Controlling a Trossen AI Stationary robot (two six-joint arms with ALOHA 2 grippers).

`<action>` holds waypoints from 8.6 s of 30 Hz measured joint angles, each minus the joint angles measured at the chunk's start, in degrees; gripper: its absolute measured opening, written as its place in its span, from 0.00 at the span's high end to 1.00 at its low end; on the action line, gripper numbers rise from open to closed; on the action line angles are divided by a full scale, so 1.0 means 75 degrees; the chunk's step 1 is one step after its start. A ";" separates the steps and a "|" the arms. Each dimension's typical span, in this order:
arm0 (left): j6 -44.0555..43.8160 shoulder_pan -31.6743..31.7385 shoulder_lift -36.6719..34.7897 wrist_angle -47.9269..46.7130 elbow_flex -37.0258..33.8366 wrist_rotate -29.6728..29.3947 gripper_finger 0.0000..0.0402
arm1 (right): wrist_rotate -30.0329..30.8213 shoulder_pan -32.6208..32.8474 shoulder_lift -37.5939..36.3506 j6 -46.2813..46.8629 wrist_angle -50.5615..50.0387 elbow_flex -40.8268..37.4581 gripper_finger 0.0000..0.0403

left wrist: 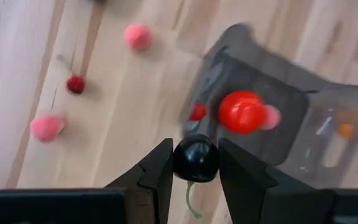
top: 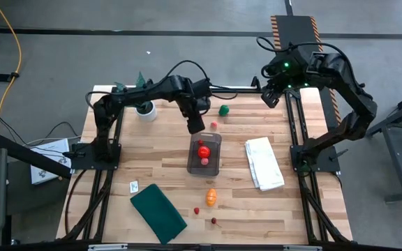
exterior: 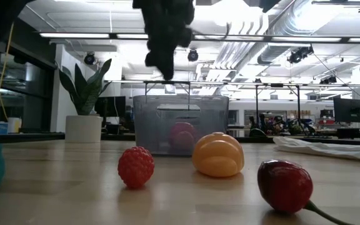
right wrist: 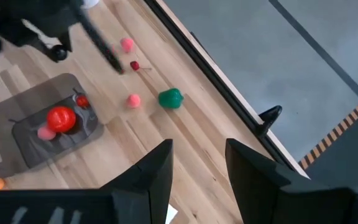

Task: Pick and placing Produce into tupperware
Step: Put the black cherry into the transparent black bin, then put the pink peach into the transparent black bin

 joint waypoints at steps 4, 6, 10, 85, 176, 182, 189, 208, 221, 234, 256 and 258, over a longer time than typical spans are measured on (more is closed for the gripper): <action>0.0001 -0.0429 0.0004 -0.0009 0.0432 -0.0003 0.74 | -0.0003 0.0000 0.0000 -0.0162 -0.0053 0.0000 0.65; 0.0025 -0.0649 0.0001 0.0055 0.0577 0.0000 0.73 | -0.0040 0.0003 0.0000 -0.0214 -0.0053 0.0000 0.65; 0.0133 -0.1004 0.0001 0.0187 0.0623 -0.0032 0.73 | -0.0083 0.0003 -0.0014 -0.0347 -0.0053 0.0000 0.65; -0.0613 -0.1390 0.1919 0.1845 0.0382 -0.0822 0.70 | -0.0319 0.0000 -0.0997 -0.0877 -0.0053 0.0003 0.65; -0.1807 0.2279 0.1817 0.0308 -0.0499 -0.0627 0.62 | 0.0048 0.0000 -0.0979 -0.0478 -0.0018 0.0003 0.65; -0.1688 0.2291 0.1817 0.0442 -0.0499 -0.0620 0.61 | 0.0046 0.0000 -0.0979 -0.0478 -0.0018 0.0003 0.65; -0.1644 0.2291 0.1817 0.0497 -0.0499 -0.0574 0.43 | 0.0045 0.0000 -0.0979 -0.0478 -0.0021 0.0003 0.65; -0.2012 0.2392 0.1817 0.1097 -0.0499 -0.0687 0.33 | 0.0042 0.0000 -0.0979 -0.0478 -0.0021 0.0003 0.65; -0.2206 0.2543 0.1817 0.1039 -0.0499 -0.0688 0.33 | 0.0042 0.0000 -0.0979 -0.0478 -0.0024 0.0003 0.65; -0.2172 0.2543 0.2097 0.0849 -0.0504 -0.0573 0.42 | 0.0039 0.0003 -0.0979 -0.0478 -0.0021 0.0003 0.65; -0.2208 0.2442 0.2312 0.1089 -0.0501 -0.0262 0.41 | 0.0039 0.0003 -0.0979 -0.0471 -0.0021 0.0003 0.65; -0.2208 0.2442 0.2312 0.1097 -0.0501 -0.0259 0.41 | 0.0040 0.0003 -0.0979 -0.0458 -0.0021 0.0003 0.65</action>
